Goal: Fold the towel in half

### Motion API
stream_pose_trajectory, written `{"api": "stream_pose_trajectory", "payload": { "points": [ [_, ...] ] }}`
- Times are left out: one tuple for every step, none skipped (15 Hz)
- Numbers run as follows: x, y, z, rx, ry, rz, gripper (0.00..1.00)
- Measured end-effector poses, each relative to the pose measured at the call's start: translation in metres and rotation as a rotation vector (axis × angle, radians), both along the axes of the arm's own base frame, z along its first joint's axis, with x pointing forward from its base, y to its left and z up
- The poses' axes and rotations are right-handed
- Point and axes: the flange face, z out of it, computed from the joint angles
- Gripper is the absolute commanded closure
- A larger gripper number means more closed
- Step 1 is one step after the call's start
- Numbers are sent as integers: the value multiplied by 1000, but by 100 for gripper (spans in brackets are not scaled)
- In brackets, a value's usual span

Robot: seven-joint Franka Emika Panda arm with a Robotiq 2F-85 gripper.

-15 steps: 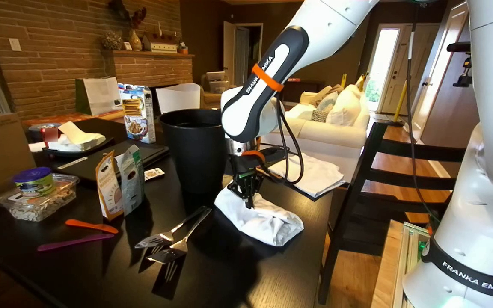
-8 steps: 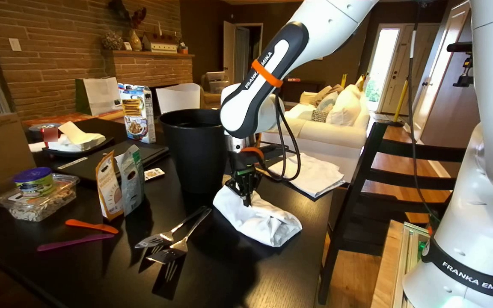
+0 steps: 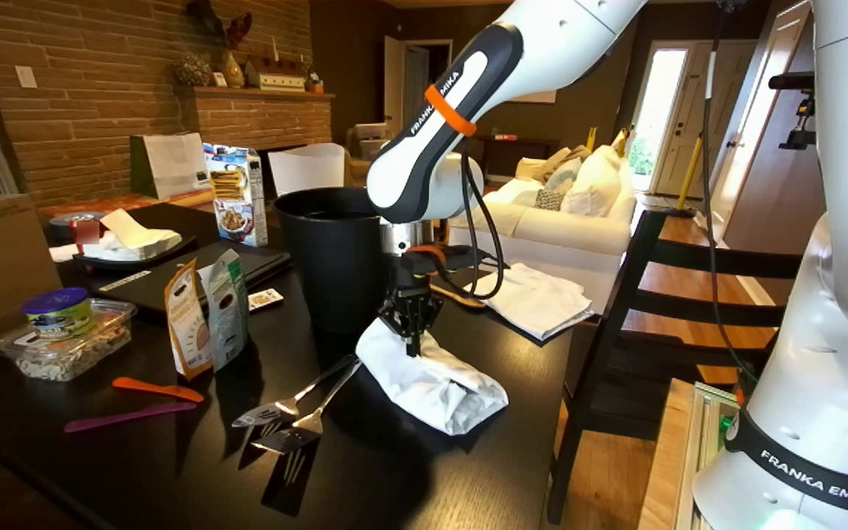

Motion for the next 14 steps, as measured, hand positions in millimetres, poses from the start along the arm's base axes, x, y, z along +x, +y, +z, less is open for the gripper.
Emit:
{"api": "stream_pose_trajectory", "payload": {
  "points": [
    [-1,3,-3,1,6,5,97],
    [-2,5,-8,1,15,10,97],
    [-4,8,-14,0,25,17,97],
    [-5,10,-20,-2,33,22,97],
    [-6,12,-26,-6,39,30,97],
    [-7,14,-32,-11,43,39,97],
    [-7,15,-36,-20,44,52,97],
    [-8,16,-40,-29,44,65,97],
    [-8,17,-43,-37,42,77,96],
    [-8,18,-45,-44,40,88,94],
    [-8,19,-46,-49,39,97,71],
    [-8,19,-46,-53,39,105,69],
    [-8,19,-46,-55,39,110,67],
    [-8,20,-46,-57,39,113,60]
  ]
}}
